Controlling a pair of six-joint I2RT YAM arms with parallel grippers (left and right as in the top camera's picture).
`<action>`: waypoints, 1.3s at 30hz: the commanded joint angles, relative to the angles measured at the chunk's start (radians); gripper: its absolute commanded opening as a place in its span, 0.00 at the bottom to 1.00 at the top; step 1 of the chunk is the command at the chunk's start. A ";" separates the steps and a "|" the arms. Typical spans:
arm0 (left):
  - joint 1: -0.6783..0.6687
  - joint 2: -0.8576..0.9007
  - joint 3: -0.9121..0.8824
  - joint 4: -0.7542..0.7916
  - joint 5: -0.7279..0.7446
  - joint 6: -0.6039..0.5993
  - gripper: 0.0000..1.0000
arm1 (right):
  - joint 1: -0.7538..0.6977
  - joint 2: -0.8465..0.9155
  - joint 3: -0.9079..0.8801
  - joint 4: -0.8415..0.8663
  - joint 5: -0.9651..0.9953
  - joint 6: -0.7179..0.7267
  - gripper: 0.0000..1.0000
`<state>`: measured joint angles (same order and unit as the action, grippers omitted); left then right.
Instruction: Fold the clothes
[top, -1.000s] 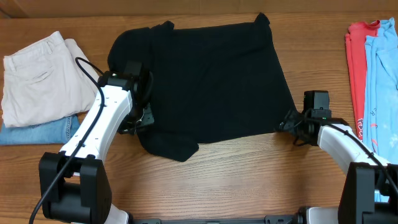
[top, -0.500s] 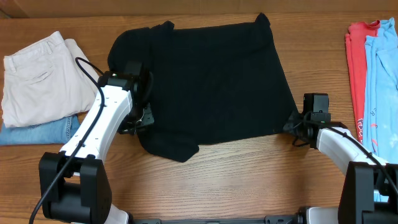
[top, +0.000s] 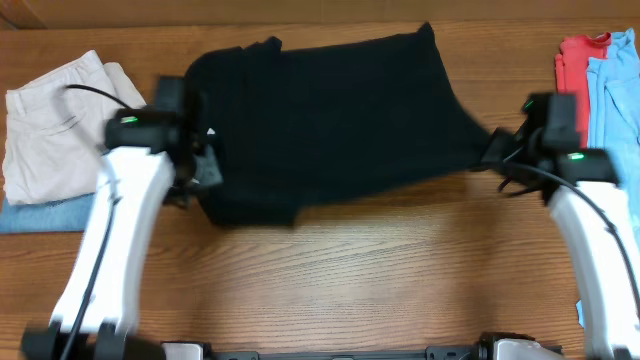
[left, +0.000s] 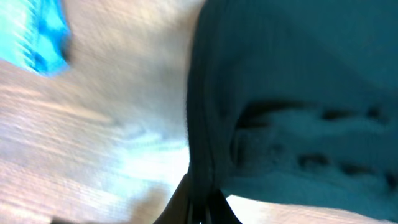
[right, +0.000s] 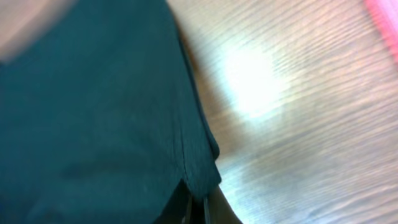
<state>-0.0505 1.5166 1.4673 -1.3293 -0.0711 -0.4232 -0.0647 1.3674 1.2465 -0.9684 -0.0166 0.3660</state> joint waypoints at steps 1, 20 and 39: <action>0.098 -0.159 0.163 -0.034 0.077 0.077 0.04 | -0.005 -0.073 0.249 -0.154 0.027 -0.058 0.04; 0.266 -0.537 0.515 -0.012 0.191 0.109 0.04 | -0.004 -0.244 0.862 -0.523 0.153 -0.082 0.04; 0.238 0.097 0.489 0.391 0.388 0.127 0.04 | -0.004 0.337 0.850 -0.360 0.154 -0.109 0.04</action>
<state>0.1974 1.4773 1.9583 -1.1023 0.2489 -0.3290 -0.0624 1.6154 2.0956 -1.4063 0.0872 0.2802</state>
